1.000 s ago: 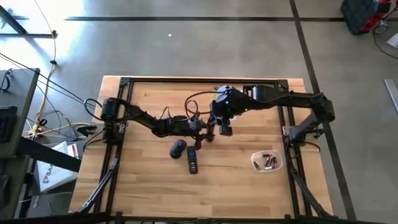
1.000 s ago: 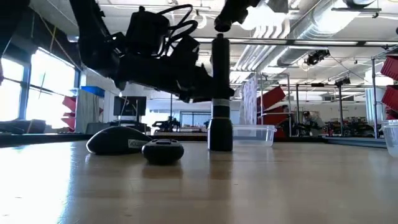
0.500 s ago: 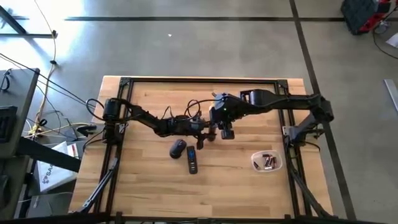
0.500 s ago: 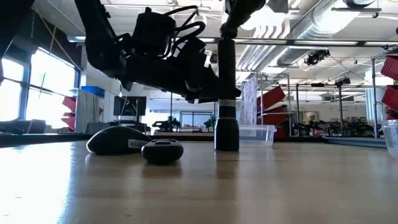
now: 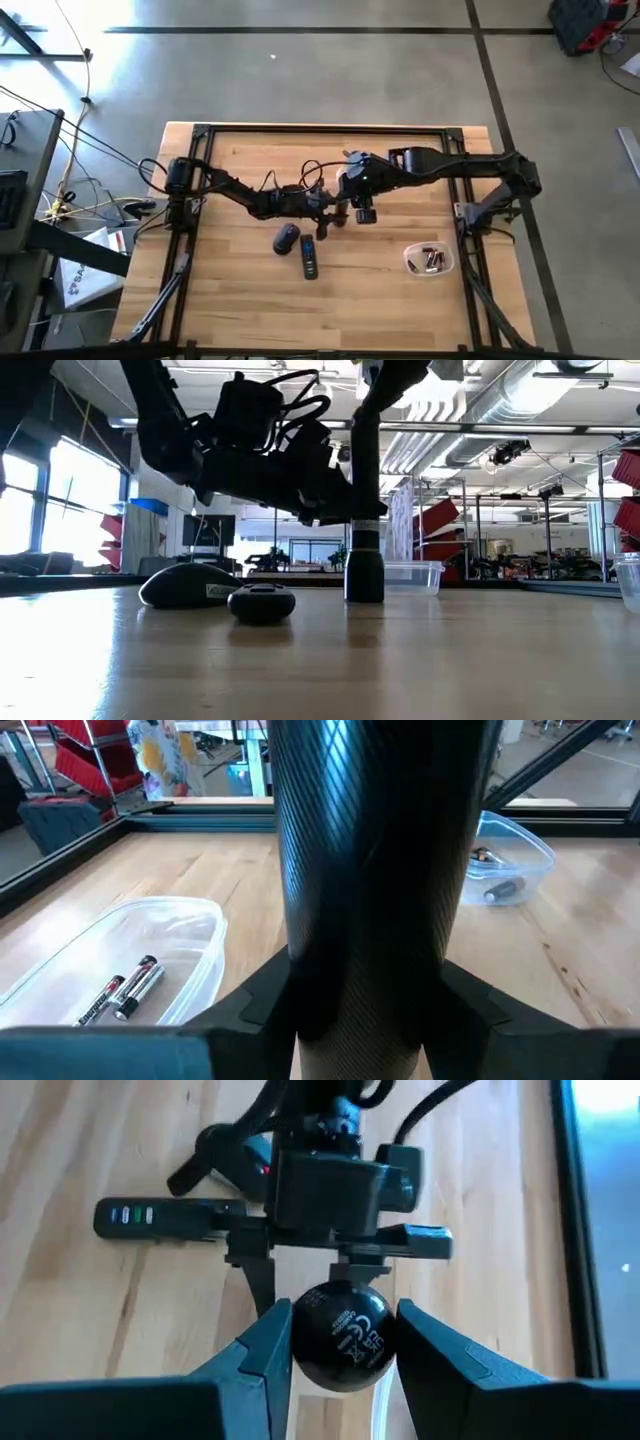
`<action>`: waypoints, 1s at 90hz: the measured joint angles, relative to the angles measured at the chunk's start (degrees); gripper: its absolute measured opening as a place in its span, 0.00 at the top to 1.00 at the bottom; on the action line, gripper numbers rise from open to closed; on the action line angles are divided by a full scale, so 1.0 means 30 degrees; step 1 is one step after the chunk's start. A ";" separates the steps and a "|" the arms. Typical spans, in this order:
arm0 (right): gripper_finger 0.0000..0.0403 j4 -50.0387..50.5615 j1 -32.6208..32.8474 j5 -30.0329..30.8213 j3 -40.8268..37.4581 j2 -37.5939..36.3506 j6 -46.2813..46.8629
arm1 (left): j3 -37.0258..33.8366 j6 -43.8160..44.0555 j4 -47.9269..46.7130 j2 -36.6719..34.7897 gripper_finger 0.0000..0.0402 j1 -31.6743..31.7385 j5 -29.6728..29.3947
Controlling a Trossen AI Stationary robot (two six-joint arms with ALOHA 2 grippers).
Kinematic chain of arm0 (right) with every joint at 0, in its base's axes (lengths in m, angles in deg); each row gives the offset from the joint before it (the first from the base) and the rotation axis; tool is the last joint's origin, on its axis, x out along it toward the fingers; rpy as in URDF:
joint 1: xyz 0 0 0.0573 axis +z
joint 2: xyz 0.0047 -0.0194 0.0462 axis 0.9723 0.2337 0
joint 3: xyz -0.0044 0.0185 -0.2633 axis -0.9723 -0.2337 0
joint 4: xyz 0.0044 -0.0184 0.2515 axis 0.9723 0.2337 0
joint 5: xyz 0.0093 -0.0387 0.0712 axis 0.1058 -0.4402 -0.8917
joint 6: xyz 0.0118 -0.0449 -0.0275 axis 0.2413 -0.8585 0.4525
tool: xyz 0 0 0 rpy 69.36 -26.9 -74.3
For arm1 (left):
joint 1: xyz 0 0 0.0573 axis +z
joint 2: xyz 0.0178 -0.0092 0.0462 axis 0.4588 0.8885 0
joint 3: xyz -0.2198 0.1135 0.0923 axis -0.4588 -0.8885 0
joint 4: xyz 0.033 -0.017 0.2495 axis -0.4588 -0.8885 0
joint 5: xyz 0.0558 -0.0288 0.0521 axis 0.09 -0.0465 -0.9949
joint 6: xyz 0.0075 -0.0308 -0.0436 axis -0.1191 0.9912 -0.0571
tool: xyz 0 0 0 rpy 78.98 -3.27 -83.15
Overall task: Insert battery
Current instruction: Close the flashlight using its cover
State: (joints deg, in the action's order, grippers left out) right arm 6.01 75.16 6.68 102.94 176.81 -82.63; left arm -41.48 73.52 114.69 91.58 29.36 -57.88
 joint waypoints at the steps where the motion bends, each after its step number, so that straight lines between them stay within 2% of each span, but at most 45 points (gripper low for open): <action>1: 0.71 -0.0003 0.0000 0.0082 0.0000 -0.0077 -0.0003 | 0.0000 -0.0016 0.0000 -0.0002 0.67 0.0000 0.0007; 25: 0.71 -0.0066 -0.0064 0.0341 0.0015 -0.0388 -0.0003 | 0.0000 -0.0019 -0.0004 -0.0006 0.67 0.0000 0.0010; 60: 0.71 -0.0455 -0.0066 -0.0793 0.0029 0.0257 0.0253 | -0.0015 -0.0017 -0.0018 0.0001 0.67 0.0000 0.0016; 90: 0.71 0.0148 -0.0051 -0.0249 0.0036 0.0581 0.0145 | -0.0004 0.0026 -0.0040 0.0001 0.67 -0.0095 0.0005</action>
State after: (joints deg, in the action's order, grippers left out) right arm 6.45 75.01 5.93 103.05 178.56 -82.20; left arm -41.49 73.60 114.57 91.59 29.07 -57.86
